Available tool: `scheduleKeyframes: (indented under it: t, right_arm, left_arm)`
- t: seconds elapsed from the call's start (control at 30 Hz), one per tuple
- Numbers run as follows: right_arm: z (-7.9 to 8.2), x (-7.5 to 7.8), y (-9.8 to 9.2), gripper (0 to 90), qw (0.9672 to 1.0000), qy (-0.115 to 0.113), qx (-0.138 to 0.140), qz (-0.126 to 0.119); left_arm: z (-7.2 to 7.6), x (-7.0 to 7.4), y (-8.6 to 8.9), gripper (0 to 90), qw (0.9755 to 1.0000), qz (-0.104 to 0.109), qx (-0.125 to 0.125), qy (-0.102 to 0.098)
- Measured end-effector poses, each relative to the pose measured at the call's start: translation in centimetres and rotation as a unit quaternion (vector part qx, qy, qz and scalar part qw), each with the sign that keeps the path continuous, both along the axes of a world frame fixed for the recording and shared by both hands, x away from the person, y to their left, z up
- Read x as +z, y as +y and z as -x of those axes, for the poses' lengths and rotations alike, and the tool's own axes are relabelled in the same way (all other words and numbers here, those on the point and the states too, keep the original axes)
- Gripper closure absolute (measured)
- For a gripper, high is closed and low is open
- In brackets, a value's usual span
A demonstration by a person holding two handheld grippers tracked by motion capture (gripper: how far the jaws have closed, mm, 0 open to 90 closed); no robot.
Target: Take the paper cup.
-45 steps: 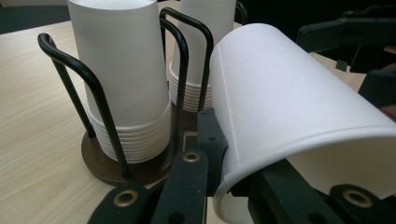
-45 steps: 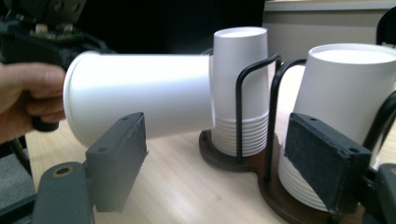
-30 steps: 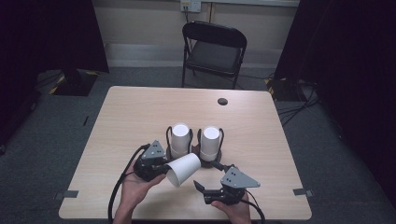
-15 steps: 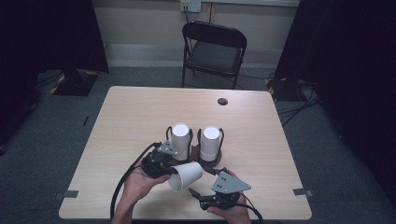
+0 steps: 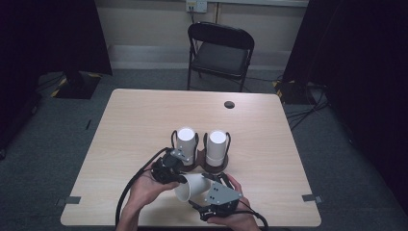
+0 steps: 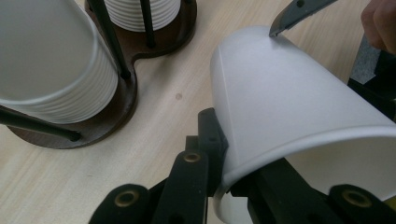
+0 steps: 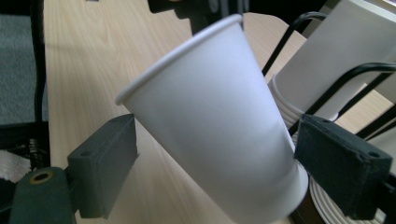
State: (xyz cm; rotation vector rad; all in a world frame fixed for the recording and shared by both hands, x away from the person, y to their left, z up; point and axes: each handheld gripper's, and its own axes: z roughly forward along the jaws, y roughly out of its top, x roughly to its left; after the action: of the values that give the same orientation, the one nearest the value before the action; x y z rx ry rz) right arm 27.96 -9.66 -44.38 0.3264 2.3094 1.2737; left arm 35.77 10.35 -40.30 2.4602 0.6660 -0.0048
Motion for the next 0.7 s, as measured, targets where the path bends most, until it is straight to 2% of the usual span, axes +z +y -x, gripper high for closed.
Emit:
scheduleKeyframes:
  t: [0.1, 0.2, 0.27, 0.33, 0.37, 0.57, 0.7]
  right_arm:
    - [0.0, -0.1, 0.5, 10.0, 0.9998, -0.011, -0.002, 0.015]
    - [-0.2, -0.2, 0.8, 9.8, 0.9999, -0.006, -0.002, 0.011]
    - [-0.3, -0.4, 1.2, 10.3, 0.9999, -0.006, 0.0, 0.016]
    - [-0.3, -0.6, 1.7, 11.1, 0.9997, -0.01, -0.005, 0.022]
    - [-0.4, -0.6, 1.9, 11.1, 0.9995, -0.013, -0.01, 0.026]
    - [-0.6, -0.5, 2.3, 12.0, 0.9997, -0.009, -0.008, 0.021]
    - [-0.3, -0.4, 3.0, 15.5, 0.9994, -0.023, -0.002, 0.025]
  left_arm:
    - [-0.2, -0.1, 0.0, 87.2, 0.9999, 0.005, 0.003, 0.01]
    - [-0.2, 0.0, 0.1, 87.5, 0.9999, 0.006, 0.003, 0.015]
    - [-0.2, 0.0, 0.0, 87.6, 0.9996, 0.019, -0.001, 0.021]
    - [-0.1, 0.1, -0.2, 87.7, 0.9998, 0.012, -0.004, 0.016]
    - [0.0, 0.0, -0.3, 87.8, 0.9996, 0.019, 0.007, 0.017]
    - [-0.2, 0.0, -0.3, 87.8, 0.9994, 0.025, 0.005, 0.022]
    - [-0.1, -0.1, -0.8, 88.3, 0.9991, 0.03, -0.011, 0.028]
